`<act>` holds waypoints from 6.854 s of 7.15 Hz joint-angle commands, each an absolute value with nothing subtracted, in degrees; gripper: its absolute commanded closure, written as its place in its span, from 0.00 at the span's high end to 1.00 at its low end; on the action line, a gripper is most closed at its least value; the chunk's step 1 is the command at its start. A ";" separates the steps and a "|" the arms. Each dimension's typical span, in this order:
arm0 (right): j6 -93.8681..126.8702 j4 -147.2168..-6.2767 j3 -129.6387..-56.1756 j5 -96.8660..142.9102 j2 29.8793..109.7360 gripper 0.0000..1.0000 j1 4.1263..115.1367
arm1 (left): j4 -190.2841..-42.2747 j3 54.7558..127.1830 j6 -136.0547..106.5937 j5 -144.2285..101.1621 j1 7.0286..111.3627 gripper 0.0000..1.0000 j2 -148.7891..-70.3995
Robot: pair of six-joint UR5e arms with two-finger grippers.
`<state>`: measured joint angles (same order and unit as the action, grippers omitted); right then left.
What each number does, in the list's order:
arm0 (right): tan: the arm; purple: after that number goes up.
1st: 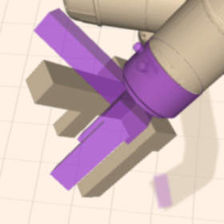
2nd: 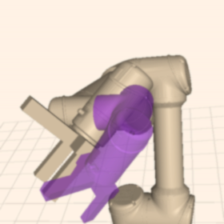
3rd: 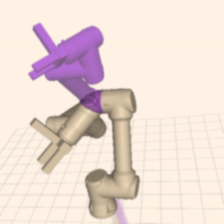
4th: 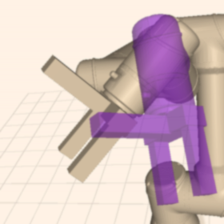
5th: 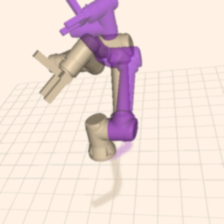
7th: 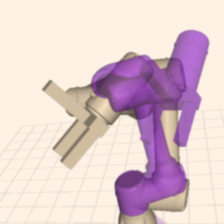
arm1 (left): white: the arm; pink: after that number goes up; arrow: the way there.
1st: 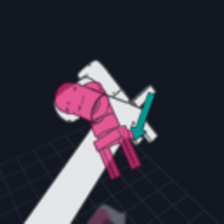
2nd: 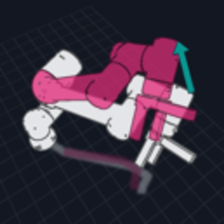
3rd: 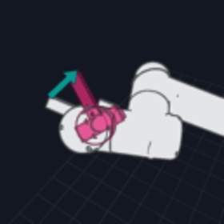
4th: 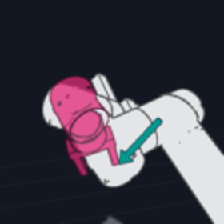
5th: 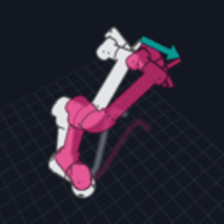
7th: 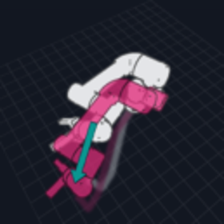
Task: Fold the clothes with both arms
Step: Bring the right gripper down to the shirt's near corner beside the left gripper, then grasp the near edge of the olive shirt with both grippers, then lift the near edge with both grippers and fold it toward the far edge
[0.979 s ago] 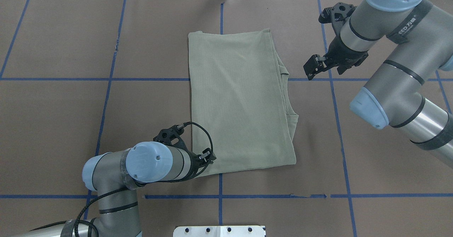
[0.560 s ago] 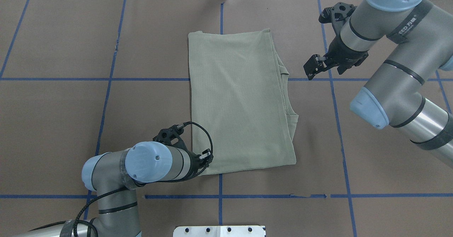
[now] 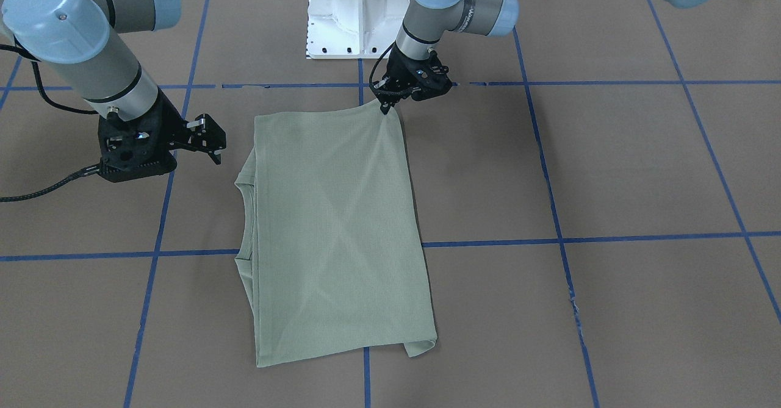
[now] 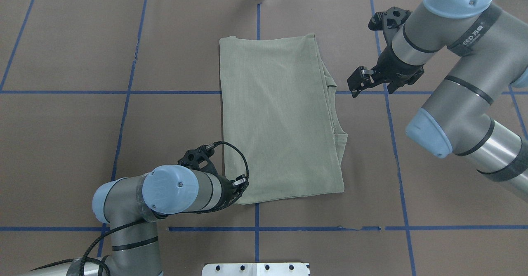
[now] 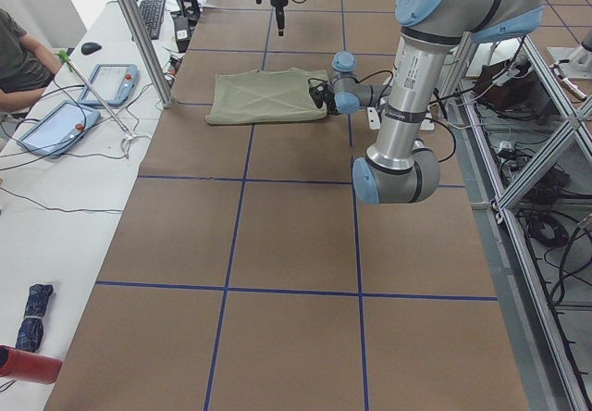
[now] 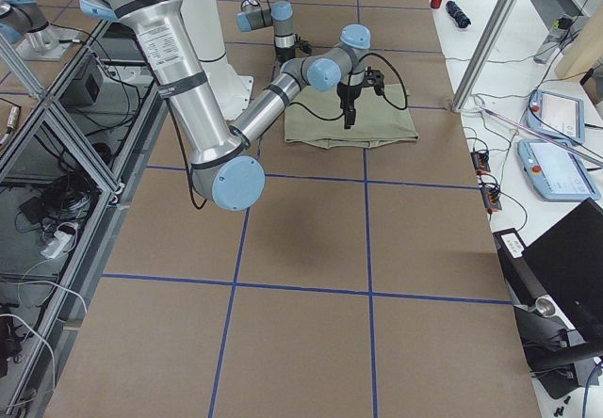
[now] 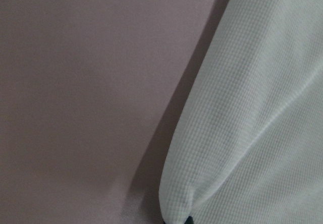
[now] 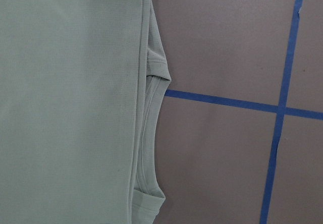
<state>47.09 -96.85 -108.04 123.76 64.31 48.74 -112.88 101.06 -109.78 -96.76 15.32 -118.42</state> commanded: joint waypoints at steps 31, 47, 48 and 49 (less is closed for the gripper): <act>105.29 -85.25 -109.50 104.76 68.73 0.00 20.04 | -111.36 107.82 -108.54 -98.09 15.12 0.00 -117.87; 98.35 -86.31 -92.13 115.66 49.93 0.00 41.74 | -100.81 101.36 -98.17 -99.76 31.01 0.00 -127.43; 98.35 -84.83 -89.85 115.66 49.75 0.00 41.92 | -102.20 98.99 -97.30 -99.76 32.07 0.00 -127.96; 98.35 -82.38 -87.13 115.66 49.14 0.00 42.01 | -104.74 96.18 -96.95 -99.67 32.86 0.00 -128.49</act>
